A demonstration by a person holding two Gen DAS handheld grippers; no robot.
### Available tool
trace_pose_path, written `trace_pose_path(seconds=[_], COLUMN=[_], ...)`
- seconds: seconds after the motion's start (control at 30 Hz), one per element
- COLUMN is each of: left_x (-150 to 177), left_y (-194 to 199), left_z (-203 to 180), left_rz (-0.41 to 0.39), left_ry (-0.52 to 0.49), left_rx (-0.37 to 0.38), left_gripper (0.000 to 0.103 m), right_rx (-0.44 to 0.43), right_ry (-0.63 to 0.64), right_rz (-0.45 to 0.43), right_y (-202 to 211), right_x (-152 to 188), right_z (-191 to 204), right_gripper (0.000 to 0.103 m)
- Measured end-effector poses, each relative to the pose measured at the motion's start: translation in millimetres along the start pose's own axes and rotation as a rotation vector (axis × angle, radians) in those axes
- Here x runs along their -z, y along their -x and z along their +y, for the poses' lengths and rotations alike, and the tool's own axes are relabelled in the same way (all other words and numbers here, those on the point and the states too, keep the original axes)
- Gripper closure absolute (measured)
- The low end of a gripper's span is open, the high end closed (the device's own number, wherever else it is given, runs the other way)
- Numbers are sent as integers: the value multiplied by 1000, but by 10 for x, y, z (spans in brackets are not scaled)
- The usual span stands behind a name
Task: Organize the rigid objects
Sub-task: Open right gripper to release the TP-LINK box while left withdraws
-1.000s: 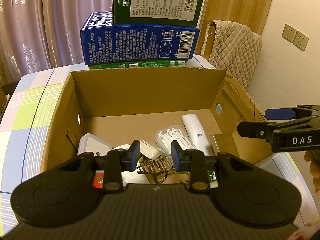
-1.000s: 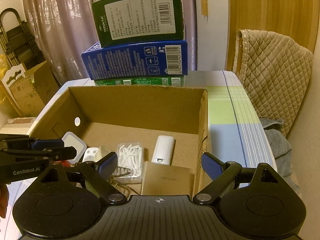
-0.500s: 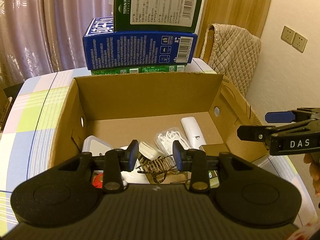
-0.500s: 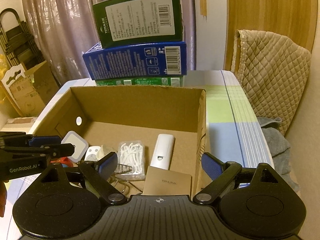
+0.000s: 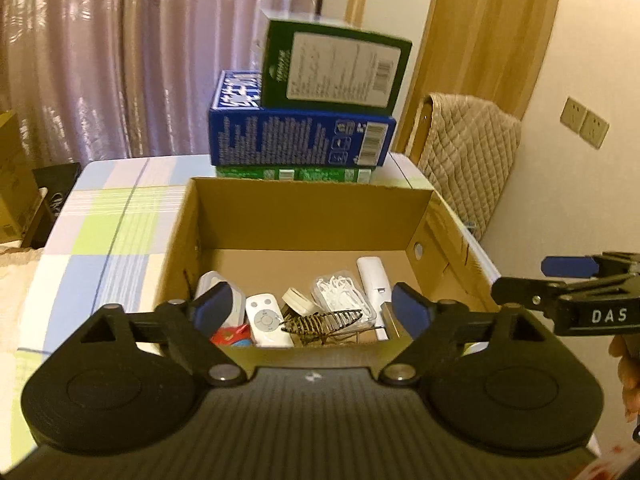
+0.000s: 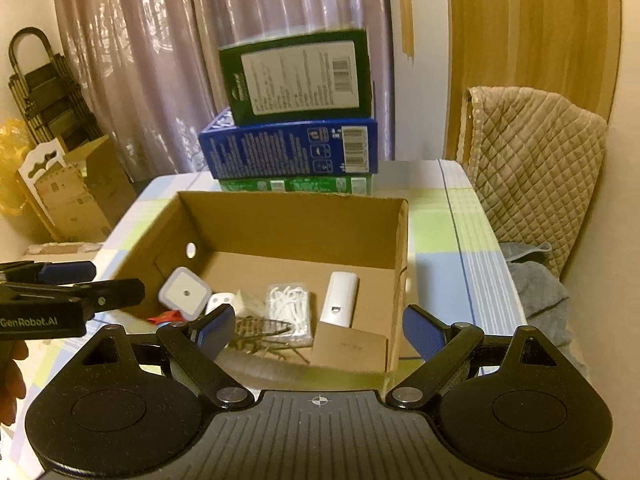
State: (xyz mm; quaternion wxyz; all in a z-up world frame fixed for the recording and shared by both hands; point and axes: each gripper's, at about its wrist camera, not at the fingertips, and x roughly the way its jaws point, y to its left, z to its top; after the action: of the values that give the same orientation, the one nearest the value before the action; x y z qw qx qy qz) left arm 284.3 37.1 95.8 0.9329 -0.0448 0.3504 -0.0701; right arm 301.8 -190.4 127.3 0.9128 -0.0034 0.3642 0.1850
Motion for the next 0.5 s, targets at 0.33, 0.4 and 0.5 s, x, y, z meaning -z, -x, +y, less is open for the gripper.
trace_pose_path(seconds=[0.33, 0.4, 0.5], left_x=[249, 332, 463], left_y=[776, 907, 1071], left_z=[-27, -55, -118], left_rz=[-69, -69, -58], left_ry=[-15, -15, -24], left_rx=[-73, -77, -82], left_gripper=[4, 3, 3], right_rx=[-9, -6, -14], right_ry=[11, 14, 21], right_rz=[-37, -45, -56], right_y=[651, 765, 942], right_x=[173, 236, 357], right_z=[264, 310, 380], right_gripper=[15, 15, 15])
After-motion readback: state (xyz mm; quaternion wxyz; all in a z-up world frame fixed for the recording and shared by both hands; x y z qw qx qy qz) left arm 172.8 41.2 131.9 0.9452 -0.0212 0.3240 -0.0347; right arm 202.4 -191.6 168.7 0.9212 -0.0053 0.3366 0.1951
